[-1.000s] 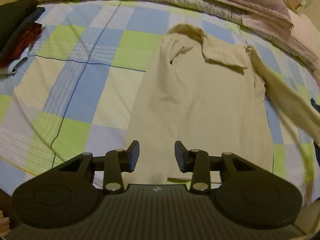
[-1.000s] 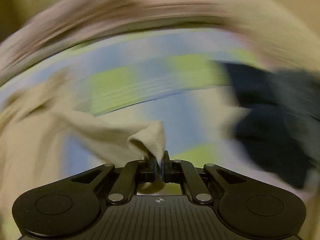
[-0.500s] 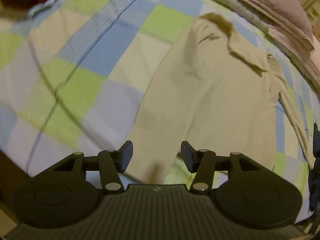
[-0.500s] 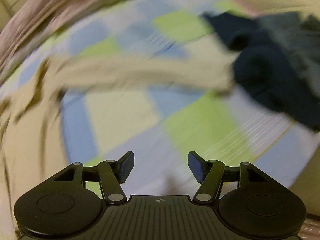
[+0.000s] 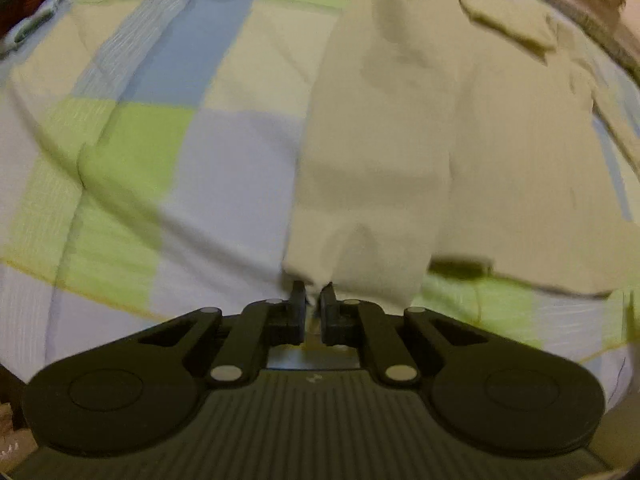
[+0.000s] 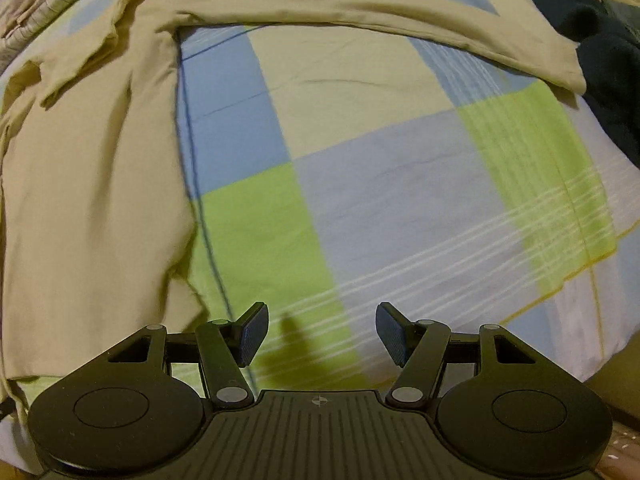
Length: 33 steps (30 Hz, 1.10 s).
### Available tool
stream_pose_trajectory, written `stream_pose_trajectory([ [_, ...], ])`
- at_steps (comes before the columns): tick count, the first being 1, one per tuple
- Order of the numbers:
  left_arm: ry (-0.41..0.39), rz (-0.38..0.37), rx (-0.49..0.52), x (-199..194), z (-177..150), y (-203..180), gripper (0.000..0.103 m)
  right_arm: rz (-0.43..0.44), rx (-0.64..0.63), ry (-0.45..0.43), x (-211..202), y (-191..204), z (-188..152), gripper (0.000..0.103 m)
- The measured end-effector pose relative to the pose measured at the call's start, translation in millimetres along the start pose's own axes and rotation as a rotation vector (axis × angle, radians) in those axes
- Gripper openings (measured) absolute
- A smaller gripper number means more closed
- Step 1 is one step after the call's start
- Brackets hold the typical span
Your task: Fold clothes
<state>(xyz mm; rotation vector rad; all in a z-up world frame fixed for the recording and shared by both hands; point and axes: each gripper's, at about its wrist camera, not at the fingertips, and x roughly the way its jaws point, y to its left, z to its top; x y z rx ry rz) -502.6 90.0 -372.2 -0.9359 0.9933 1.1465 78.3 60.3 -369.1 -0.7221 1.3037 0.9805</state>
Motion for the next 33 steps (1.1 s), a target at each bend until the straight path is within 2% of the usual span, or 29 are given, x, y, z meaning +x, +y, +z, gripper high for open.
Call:
stream_pose_trajectory([
  [3, -0.163, 0.099, 0.018, -41.7, 51.3, 37.4, 0.004, 0.003, -0.007, -0.025, -8.6, 8.9, 2.6, 0.063],
  [5, -0.295, 0.196, 0.008, -70.8, 100.1, 73.1, 0.004, 0.006, 0.0, -0.051, -15.5, 12.9, 7.6, 0.063],
  [7, -0.424, 0.307, 0.046, -94.1, 149.7, 99.9, 0.004, 0.012, 0.012, -0.077, -21.9, 18.9, 12.3, 0.063],
  [9, -0.516, 0.382, 0.093, -108.4, 191.7, 121.3, 0.005, 0.024, 0.026, -0.104, -27.1, 24.0, 17.3, 0.063],
  [12, -0.526, 0.457, 0.131, -90.2, 231.5, 138.1, 0.018, 0.046, 0.036, -0.136, -26.9, 33.6, 23.2, 0.063],
  [14, -0.441, 0.502, 0.111, -55.4, 235.9, 148.5, 0.024, 0.058, 0.045, -0.15, -22.5, 39.1, 24.2, 0.063],
  [15, -0.39, 0.493, 0.083, -38.6, 231.7, 151.4, 0.03, 0.063, 0.051, -0.148, -19.1, 40.3, 23.7, 0.063],
  [19, -0.206, 0.287, -0.102, 11.7, 183.4, 144.0, 0.03, 0.104, 0.087, -0.15, -7.0, 31.6, 14.0, 0.063],
  [22, -0.102, 0.056, -0.201, 34.0, 137.3, 114.3, 0.03, 0.176, 0.145, -0.158, -0.4, 15.3, 2.6, 0.063],
  [25, -0.029, -0.21, -0.265, 45.6, 97.9, 73.1, 0.031, 0.32, 0.247, -0.164, 6.2, -4.8, -10.6, 0.063],
  [27, 0.0, -0.338, -0.281, 52.5, 81.8, 48.8, 0.034, 0.416, 0.328, -0.172, 12.2, -16.9, -17.3, 0.063],
  [29, 0.016, -0.412, -0.282, 59.6, 72.6, 29.9, 0.036, 0.505, 0.396, -0.175, 18.6, -26.1, -21.5, 0.063],
  [31, 0.023, -0.421, -0.267, 66.7, 66.0, 17.4, 0.037, 0.589, 0.427, -0.152, 29.9, -29.7, -22.1, 0.063],
  [33, 0.016, -0.401, -0.261, 73.5, 65.3, 13.1, 0.039, 0.616, 0.384, -0.13, 35.9, -23.4, -20.4, 0.063],
])
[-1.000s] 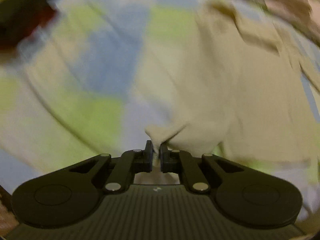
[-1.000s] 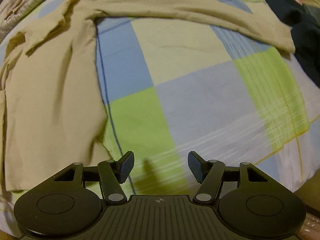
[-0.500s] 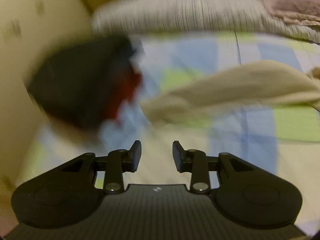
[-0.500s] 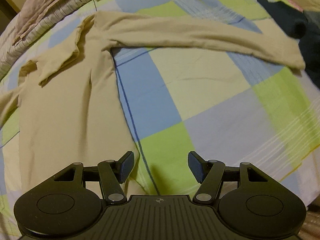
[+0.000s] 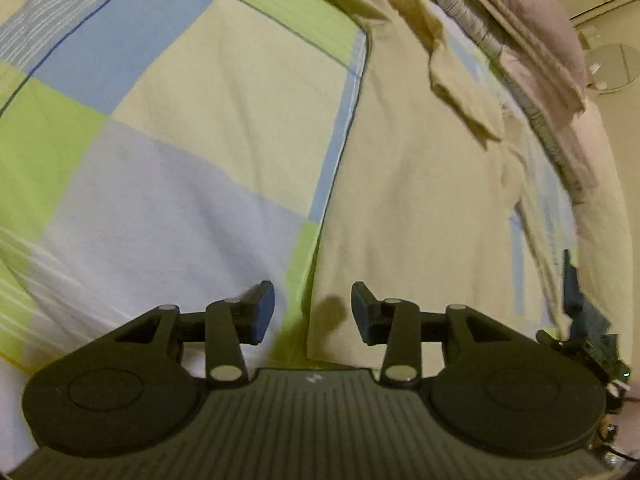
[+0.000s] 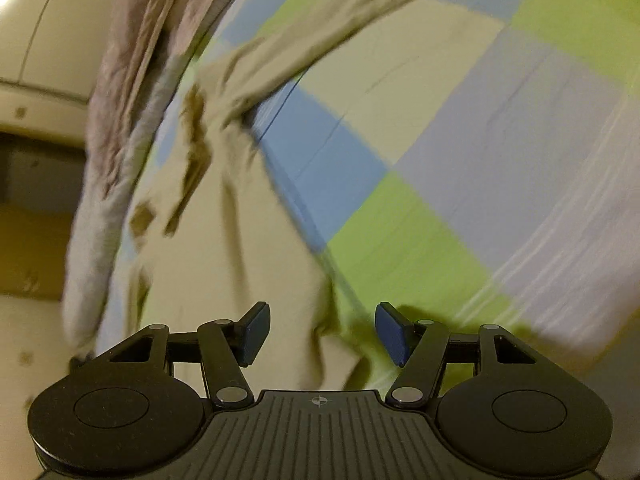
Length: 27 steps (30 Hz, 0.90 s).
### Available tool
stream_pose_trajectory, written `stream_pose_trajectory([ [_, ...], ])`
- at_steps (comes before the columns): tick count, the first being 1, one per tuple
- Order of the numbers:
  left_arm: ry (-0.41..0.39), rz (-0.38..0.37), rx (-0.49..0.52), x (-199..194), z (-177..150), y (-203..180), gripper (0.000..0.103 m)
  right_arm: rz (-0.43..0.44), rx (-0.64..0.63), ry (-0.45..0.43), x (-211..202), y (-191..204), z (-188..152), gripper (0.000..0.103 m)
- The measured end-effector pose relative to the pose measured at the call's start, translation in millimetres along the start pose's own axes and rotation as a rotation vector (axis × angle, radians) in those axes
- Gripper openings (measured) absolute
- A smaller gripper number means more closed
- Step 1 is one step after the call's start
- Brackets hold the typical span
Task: Fold clothes
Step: 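Smooth the shirt body flat with both tools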
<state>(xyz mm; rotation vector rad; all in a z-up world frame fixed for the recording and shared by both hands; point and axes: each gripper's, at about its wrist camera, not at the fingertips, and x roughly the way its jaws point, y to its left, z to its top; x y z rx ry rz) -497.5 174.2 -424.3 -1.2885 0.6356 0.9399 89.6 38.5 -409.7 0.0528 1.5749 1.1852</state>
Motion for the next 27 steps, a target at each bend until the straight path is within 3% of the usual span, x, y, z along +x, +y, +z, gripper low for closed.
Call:
stream_pose_trajectory([
  [3, -0.014, 0.013, 0.014, 11.6, -1.7, -2.1, 0.045, 0.003, -0.07, 0.051, 11.6, 5.7, -2.9, 0.062],
  [4, -0.015, 0.015, 0.026, 13.9, -1.0, -4.2, 0.042, 0.004, -0.093, 0.068, 15.5, 7.6, -3.8, 0.061],
  [5, -0.012, 0.014, 0.049, 13.6, 1.6, -8.3, 0.033, 0.005, -0.116, 0.084, 19.3, 9.5, -4.8, 0.028],
  [6, -0.004, -0.002, 0.06, 12.8, 2.9, -11.7, 0.0, 0.007, -0.14, 0.101, 23.2, 11.4, -5.8, 0.004],
  [8, 0.012, -0.08, 0.042, 5.8, 0.9, -15.9, 0.0, 0.011, -0.19, 0.13, 28.5, 16.0, -7.4, 0.004],
  [11, -0.057, -0.171, 0.018, -29.3, -1.9, -21.6, 0.0, 0.022, -0.262, 0.108, -1.3, 29.6, -7.4, 0.004],
  [13, -0.088, -0.166, -0.009, -47.0, -6.1, -18.9, 0.0, 0.019, -0.287, 0.091, -28.4, 36.1, -8.6, 0.002],
  [17, -0.069, -0.033, -0.003, -46.9, -19.0, -12.4, 0.0, -0.119, -0.367, 0.169, -46.4, 32.4, -19.6, 0.003],
  [20, -0.025, 0.031, -0.037, -28.2, -23.6, -7.8, 0.026, -0.216, -0.389, 0.195, -29.3, 17.4, -26.5, 0.005],
  [22, -0.049, 0.013, -0.06, -26.3, -23.7, -6.5, 0.037, -0.177, -0.333, 0.158, -23.5, 11.3, -22.4, 0.023],
  [23, -0.067, 0.013, -0.063, -25.0, -22.6, -6.9, 0.04, -0.15, -0.302, 0.136, -21.2, 9.3, -20.6, 0.054],
  [24, -0.078, 0.016, -0.06, -22.9, -21.2, -7.2, 0.045, -0.125, -0.279, 0.116, -18.3, 8.0, -19.2, 0.065],
  [27, -0.075, 0.045, -0.021, -4.2, -13.2, -13.2, 0.043, -0.078, -0.274, 0.069, -4.2, 9.4, -19.1, 0.065],
])
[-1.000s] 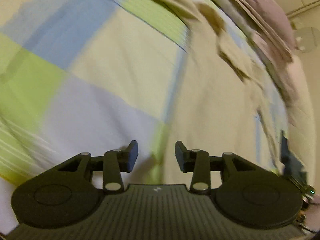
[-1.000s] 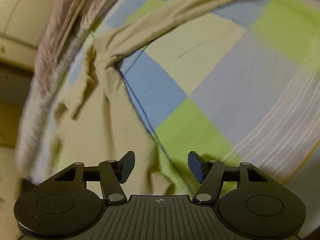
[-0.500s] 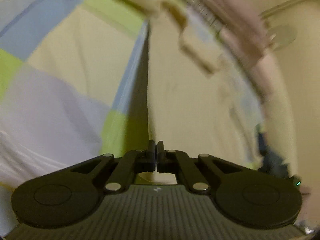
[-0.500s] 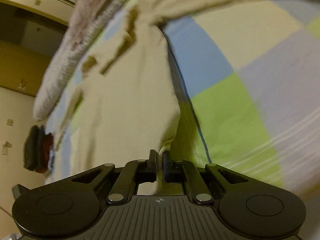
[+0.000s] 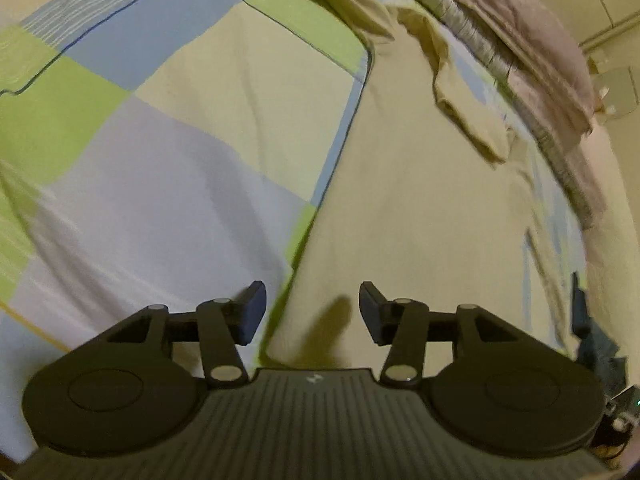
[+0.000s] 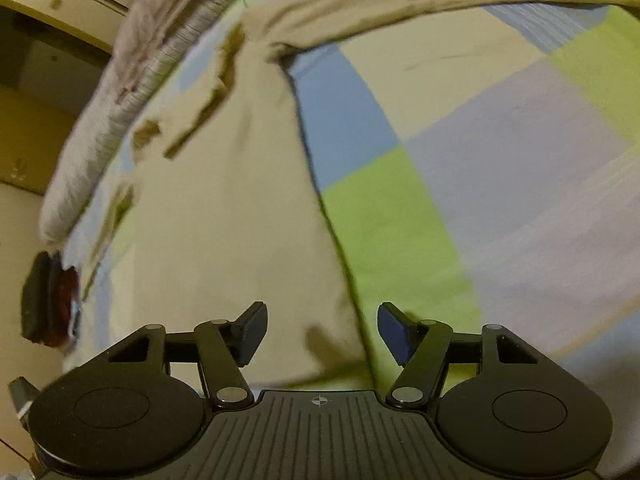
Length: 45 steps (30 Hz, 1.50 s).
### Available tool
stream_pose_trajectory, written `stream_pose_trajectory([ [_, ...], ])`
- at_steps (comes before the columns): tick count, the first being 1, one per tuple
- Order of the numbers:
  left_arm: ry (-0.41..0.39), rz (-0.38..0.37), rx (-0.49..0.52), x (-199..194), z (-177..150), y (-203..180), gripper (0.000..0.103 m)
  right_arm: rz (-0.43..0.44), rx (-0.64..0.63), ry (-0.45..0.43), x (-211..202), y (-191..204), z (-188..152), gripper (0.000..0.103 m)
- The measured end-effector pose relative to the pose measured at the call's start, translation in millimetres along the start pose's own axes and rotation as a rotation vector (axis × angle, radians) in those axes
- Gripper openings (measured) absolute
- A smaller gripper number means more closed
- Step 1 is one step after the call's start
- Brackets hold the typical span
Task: Fold clothes
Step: 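Smooth the shirt body flat with both tools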
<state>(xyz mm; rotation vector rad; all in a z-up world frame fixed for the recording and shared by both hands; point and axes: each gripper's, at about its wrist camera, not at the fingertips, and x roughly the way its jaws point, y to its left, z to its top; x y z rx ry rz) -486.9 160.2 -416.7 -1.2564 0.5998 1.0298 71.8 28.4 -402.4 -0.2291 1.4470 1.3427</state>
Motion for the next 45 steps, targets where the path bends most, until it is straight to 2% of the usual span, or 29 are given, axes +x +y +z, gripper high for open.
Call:
stream_pose_trajectory([
  [1, 0.002, 0.011, 0.033, 5.1, -0.4, -3.5, 0.041, -0.033, -0.009, -0.001, 10.0, 2.3, -2.2, 0.063],
  [2, 0.004, 0.024, 0.073, 8.8, -0.1, -7.9, 0.037, -0.058, -0.02, 0.004, 17.4, 3.1, -4.6, 0.045],
  [3, 0.01, 0.029, 0.112, 10.0, 1.1, -12.7, 0.012, -0.074, -0.038, 0.001, 20.9, 2.7, -8.2, 0.025],
  [4, 0.026, 0.017, 0.133, 10.6, 1.6, -15.9, 0.0, -0.087, -0.055, 0.003, 22.9, 3.0, -10.5, 0.01],
  [5, 0.033, 0.007, 0.142, 9.3, 2.5, -18.1, 0.0, -0.092, -0.07, 0.014, 21.7, 4.8, -9.9, 0.003],
  [7, 0.004, -0.027, 0.142, -7.1, 4.4, -18.7, 0.0, -0.102, -0.103, 0.029, 17.1, 8.5, -8.4, 0.003],
  [9, -0.02, -0.056, 0.155, -23.4, 5.0, -20.5, 0.0, -0.099, -0.139, 0.006, -2.7, 10.0, -6.1, 0.002],
  [13, 0.022, -0.013, 0.185, -22.2, -1.3, -21.2, 0.0, -0.103, -0.161, -0.018, -35.6, 14.8, -1.8, 0.002],
  [18, 0.074, 0.041, 0.222, -20.7, -9.2, -22.1, 0.001, -0.186, -0.166, 0.1, -14.8, 2.6, -19.6, 0.002],
  [23, 0.126, 0.096, 0.259, -19.2, -17.1, -23.0, 0.012, -0.219, -0.162, 0.21, 8.2, -1.2, -35.5, 0.003],
  [25, 0.142, 0.118, 0.272, -20.8, -16.7, -24.0, 0.016, -0.254, -0.174, 0.212, 2.2, 4.7, -26.9, 0.023],
  [26, 0.131, 0.123, 0.271, -25.9, -8.7, -25.8, 0.016, -0.29, -0.184, 0.203, -1.3, 9.4, -18.7, 0.037],
  [28, 0.081, 0.108, 0.255, -35.4, 8.4, -28.9, 0.016, -0.329, -0.217, 0.146, -7.4, 21.0, 1.0, 0.039],
  [30, 0.032, 0.087, 0.247, -40.5, 27.2, -34.0, 0.016, -0.315, -0.249, 0.061, -11.8, 35.4, 22.2, 0.039],
  [33, -0.005, 0.024, 0.32, -8.2, 63.4, -56.9, 0.016, -0.226, -0.304, -0.032, 4.1, 57.9, 53.1, 0.037],
  [34, -0.006, 0.003, 0.353, 6.7, 74.5, -65.3, 0.016, -0.213, -0.339, -0.033, 19.2, 65.1, 61.3, 0.031],
  [35, -0.005, -0.013, 0.384, 21.0, 83.2, -73.5, 0.016, -0.199, -0.373, -0.033, 34.4, 72.3, 69.5, 0.02],
  [36, -0.001, -0.023, 0.41, 34.4, 88.1, -81.3, 0.016, -0.185, -0.408, -0.034, 49.5, 79.5, 77.7, 0.016],
  [41, 0.024, -0.072, 0.541, 101.5, 112.6, -120.4, 0.016, -0.117, -0.575, -0.038, 125.0, 115.4, 117.9, 0.016],
  [45, 0.043, -0.112, 0.645, 155.1, 132.3, -151.6, 0.014, -0.1, -0.656, -0.02, 173.0, 124.8, 132.6, 0.016],
])
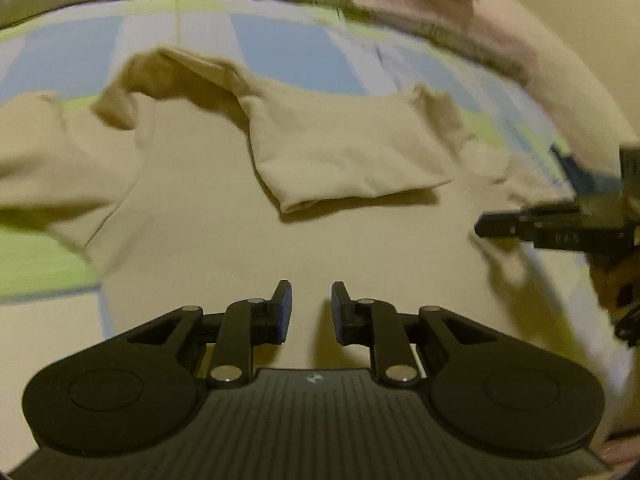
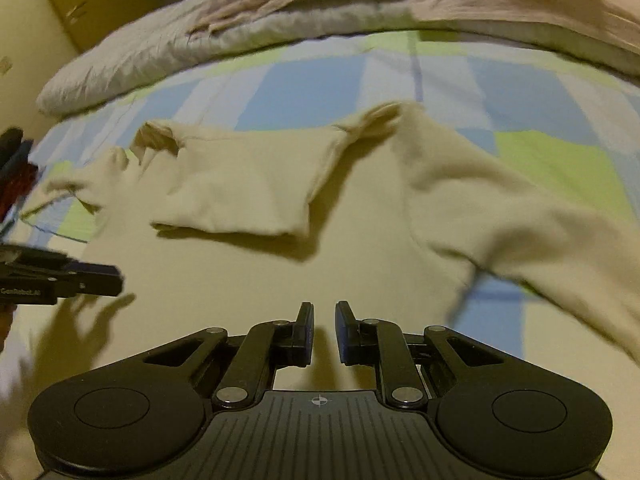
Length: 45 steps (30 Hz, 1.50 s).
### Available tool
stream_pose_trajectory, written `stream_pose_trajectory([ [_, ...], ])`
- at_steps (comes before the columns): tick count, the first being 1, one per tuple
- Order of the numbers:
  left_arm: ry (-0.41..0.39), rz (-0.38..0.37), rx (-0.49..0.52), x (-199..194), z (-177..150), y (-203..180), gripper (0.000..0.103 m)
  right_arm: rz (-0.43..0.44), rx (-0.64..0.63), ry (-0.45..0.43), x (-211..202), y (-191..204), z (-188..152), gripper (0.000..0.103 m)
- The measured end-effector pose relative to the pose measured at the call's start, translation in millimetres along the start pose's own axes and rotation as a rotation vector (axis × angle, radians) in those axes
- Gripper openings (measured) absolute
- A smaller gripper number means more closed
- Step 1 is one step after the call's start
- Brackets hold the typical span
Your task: Fold clothes
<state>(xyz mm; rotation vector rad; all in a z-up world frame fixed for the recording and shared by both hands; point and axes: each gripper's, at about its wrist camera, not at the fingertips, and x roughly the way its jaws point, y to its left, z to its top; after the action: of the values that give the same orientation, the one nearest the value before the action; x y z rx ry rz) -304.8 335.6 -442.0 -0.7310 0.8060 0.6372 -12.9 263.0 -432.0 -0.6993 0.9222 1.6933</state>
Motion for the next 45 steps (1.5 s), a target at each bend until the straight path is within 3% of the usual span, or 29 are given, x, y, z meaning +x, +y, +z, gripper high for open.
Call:
stream_pose_trajectory([
  [6, -0.048, -0.028, 0.011, 28.8, 39.8, 6.2, 0.006, 0.039, -0.211, -0.013, 44.4, 15.8, 27.1, 0.016],
  [9, -0.094, -0.013, 0.063, 44.0, 80.5, 6.4, 0.006, 0.036, -0.134, -0.08, 69.1, -3.5, 74.0, 0.016],
  [12, -0.192, 0.027, 0.062, 54.7, 129.4, 17.8, 0.007, 0.034, -0.057, -0.147, 93.7, -22.8, 120.9, 0.017],
  [16, -0.333, 0.09, -0.078, 50.6, 182.9, 52.3, 0.01, 0.019, 0.15, -0.233, 108.4, -55.9, 171.6, 0.017],
  [18, -0.372, 0.061, -0.132, 36.3, 184.7, 61.1, 0.01, 0.041, 0.132, -0.202, 107.0, -50.1, 164.2, 0.017],
  [22, -0.284, -0.03, -0.126, 28.0, 155.4, 56.9, 0.01, 0.085, 0.097, -0.14, 104.3, -38.6, 149.6, 0.017],
  [25, -0.199, 0.038, -0.05, 49.8, 138.3, 42.5, 0.01, 0.104, 0.076, -0.095, 105.5, -30.3, 138.8, 0.017],
  [27, -0.24, 0.049, -0.125, 35.2, 128.5, 50.0, 0.01, 0.041, 0.111, -0.079, 122.3, -27.9, 134.2, 0.016],
  [30, -0.303, 0.065, -0.236, 13.1, 113.7, 61.4, 0.016, 0.034, 0.228, -0.09, 114.6, -27.0, 133.3, 0.017],
  [33, -0.362, 0.089, -0.347, -12.8, 96.6, 75.6, 0.024, 0.055, 0.229, -0.046, 92.3, -14.3, 121.4, 0.017],
  [35, -0.382, 0.152, -0.42, -48.7, 74.9, 99.8, 0.03, 0.076, 0.228, -0.004, 75.0, -2.9, 105.3, 0.017],
  [37, -0.394, 0.255, -0.521, -86.2, 55.7, 133.6, 0.046, 0.076, 0.251, 0.034, 61.3, 7.8, 89.5, 0.017],
  [39, -0.405, 0.357, -0.628, -119.1, 36.6, 170.0, 0.047, 0.069, 0.279, 0.075, 49.7, 15.0, 67.4, 0.02],
  [40, -0.411, 0.405, -0.683, -134.4, 27.0, 187.9, 0.047, 0.056, 0.295, 0.091, 44.9, 18.0, 57.0, 0.026],
  [41, -0.422, 0.449, -0.743, -149.7, 16.9, 205.9, 0.047, 0.043, 0.314, 0.104, 40.9, 20.3, 48.0, 0.048],
  [42, -0.439, 0.482, -0.798, -163.1, 7.0, 222.5, 0.047, 0.031, 0.342, 0.113, 38.0, 22.3, 39.3, 0.057],
  [45, -0.49, 0.556, -0.949, -188.9, -18.3, 264.9, 0.047, 0.008, 0.398, 0.111, 33.3, 29.0, 23.4, 0.057],
])
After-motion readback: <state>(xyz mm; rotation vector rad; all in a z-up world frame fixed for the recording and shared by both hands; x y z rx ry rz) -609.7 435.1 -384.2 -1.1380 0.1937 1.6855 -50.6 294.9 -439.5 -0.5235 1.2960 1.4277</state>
